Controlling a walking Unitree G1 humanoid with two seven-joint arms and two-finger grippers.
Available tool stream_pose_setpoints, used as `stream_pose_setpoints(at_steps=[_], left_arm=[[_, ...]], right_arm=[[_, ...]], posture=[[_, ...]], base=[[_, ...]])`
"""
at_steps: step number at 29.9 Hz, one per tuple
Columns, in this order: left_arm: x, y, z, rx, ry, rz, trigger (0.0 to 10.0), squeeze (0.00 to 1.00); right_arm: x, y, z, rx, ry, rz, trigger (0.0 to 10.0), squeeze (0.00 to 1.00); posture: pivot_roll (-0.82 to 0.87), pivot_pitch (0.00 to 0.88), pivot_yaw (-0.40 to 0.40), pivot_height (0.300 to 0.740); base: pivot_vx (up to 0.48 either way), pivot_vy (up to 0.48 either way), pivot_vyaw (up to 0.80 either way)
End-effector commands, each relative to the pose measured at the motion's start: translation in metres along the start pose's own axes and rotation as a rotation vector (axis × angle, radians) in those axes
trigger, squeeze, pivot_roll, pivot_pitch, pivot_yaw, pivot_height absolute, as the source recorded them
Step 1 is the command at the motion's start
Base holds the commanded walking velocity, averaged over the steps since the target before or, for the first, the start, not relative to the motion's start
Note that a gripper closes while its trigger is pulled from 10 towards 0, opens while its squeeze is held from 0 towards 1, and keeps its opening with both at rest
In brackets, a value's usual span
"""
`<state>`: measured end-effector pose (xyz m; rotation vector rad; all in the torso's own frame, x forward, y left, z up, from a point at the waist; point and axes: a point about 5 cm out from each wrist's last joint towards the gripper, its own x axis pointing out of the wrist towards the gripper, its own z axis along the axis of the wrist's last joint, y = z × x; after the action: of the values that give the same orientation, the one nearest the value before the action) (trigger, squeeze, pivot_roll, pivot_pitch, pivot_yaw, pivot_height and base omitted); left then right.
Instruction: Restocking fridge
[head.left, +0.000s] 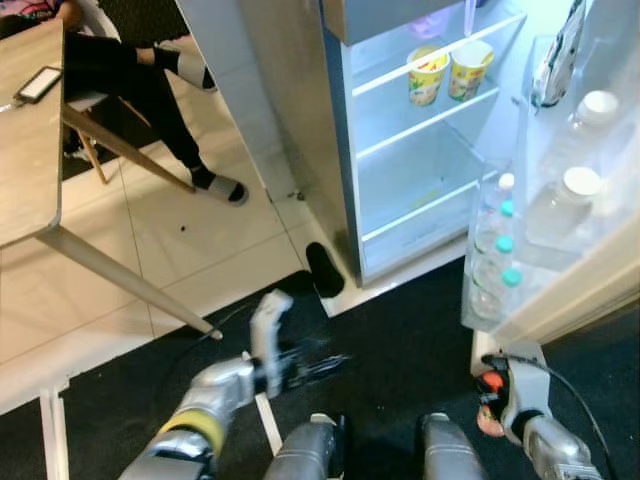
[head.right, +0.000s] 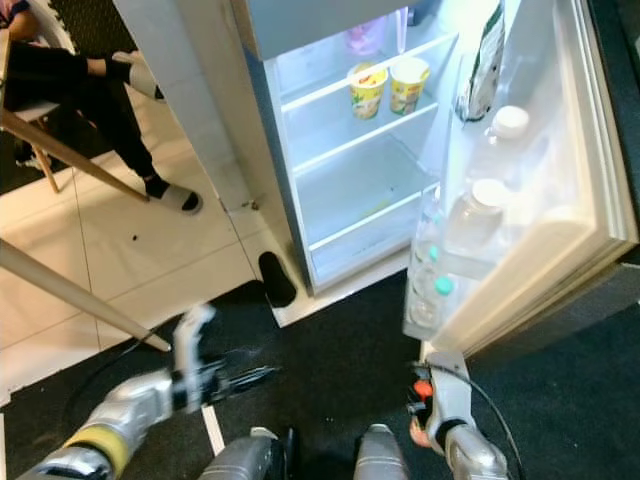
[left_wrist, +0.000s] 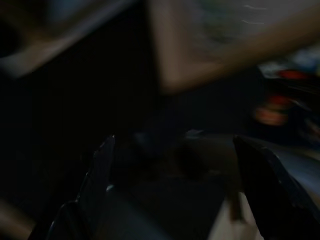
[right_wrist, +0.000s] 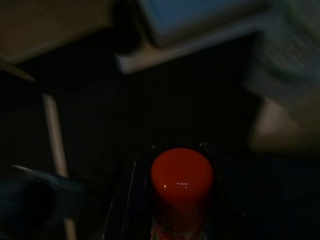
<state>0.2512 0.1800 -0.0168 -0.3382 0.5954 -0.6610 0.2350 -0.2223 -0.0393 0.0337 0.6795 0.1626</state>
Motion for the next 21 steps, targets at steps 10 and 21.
stream_pose_setpoints(at_steps=[10, 21], left_arm=[[-0.053, 0.029, -0.07, -0.245, 0.034, 0.497, 10.0, 0.0], [-0.076, 0.023, -0.113, -0.327, 0.145, 0.65, 10.0, 0.0]], right_arm=[[0.011, 0.021, 0.031, -0.01, -0.111, 0.152, 10.0, 0.0], [0.013, 0.035, 0.114, -0.047, -0.402, 0.402, 10.0, 0.0]], posture=[[-0.1, 0.153, 0.11, 0.74], [-0.09, 0.138, 0.096, 0.74]], base=[[0.0, 0.0, 0.0], [0.0, 0.0, 0.0]])
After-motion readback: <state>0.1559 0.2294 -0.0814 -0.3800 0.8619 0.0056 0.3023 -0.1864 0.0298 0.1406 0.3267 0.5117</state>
